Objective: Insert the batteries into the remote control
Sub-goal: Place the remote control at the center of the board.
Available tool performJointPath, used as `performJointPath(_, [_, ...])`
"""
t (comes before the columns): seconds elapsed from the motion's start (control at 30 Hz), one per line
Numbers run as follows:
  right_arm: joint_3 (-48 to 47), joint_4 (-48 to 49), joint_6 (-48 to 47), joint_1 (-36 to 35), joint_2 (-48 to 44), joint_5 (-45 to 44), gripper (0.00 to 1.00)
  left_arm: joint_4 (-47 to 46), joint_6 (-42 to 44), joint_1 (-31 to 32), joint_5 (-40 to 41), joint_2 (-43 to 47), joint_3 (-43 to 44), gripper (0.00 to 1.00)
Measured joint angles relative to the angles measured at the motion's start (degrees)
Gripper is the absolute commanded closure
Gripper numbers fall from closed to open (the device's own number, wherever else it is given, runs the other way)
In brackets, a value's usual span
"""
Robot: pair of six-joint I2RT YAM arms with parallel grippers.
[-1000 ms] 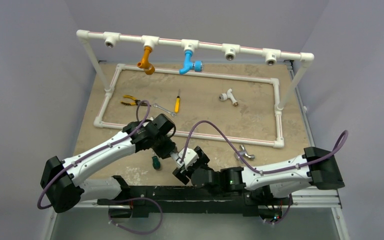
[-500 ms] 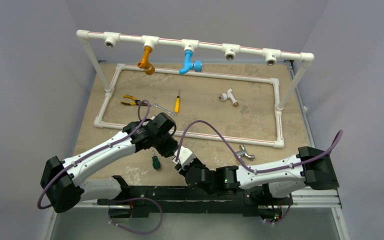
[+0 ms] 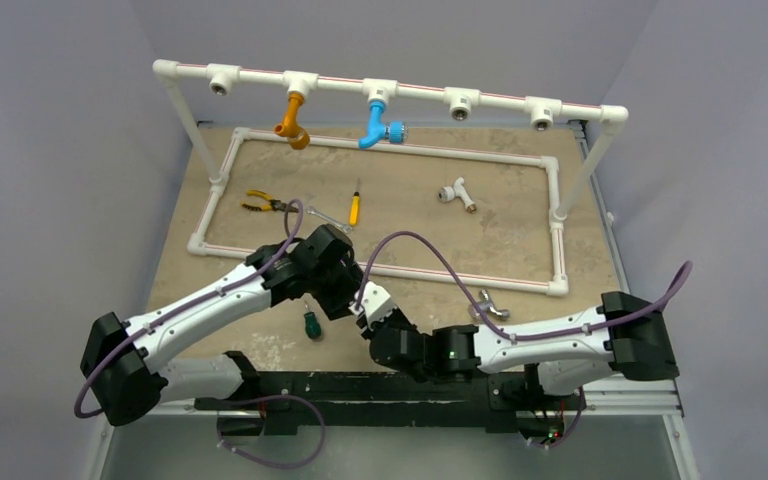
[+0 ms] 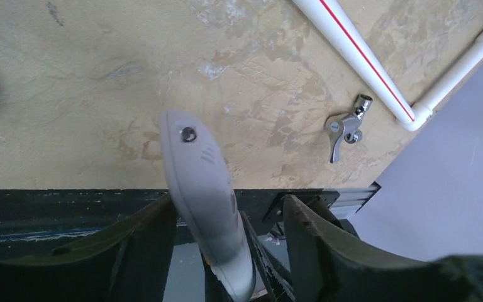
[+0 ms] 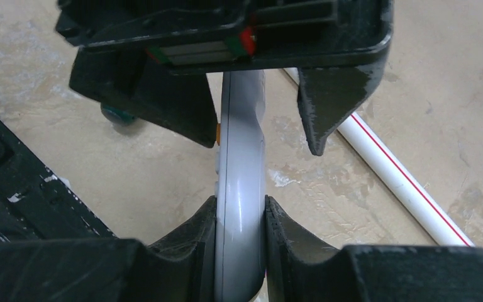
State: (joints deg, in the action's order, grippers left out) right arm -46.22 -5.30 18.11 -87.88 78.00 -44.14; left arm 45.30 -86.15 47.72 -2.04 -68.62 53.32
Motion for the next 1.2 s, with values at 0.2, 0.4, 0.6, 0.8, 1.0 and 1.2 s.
performJointPath(0.2, [2.9,0.1,4.3,2.7,-5.2,1.5,1.00,-1.4,2.4,0.3,0.5,3.6,-0.3,0.00])
performJointPath(0.4, [12.7,3.6,11.0,9.7,-14.5,7.9,1.00,-1.4,7.8,0.3,5.7,11.1,-1.7,0.00])
performJointPath(0.6, [24.0,11.0,19.3,21.0,-18.7,23.1,1.00,-2.9,14.5,0.3,10.0,21.9,-7.5,0.00])
performJointPath(0.8, [31.2,21.3,26.0,27.6,-16.4,38.8,1.00,-4.4,17.8,0.3,11.5,27.3,-11.3,0.00])
performJointPath(1.0, [32.3,29.6,30.2,30.3,-10.4,47.3,0.76,-6.0,19.3,0.3,11.5,29.0,-13.1,0.00])
performJointPath(1.2, [32.3,29.6,31.5,30.3,-10.2,47.1,0.56,-7.3,19.3,0.3,11.5,29.5,-13.9,0.00])
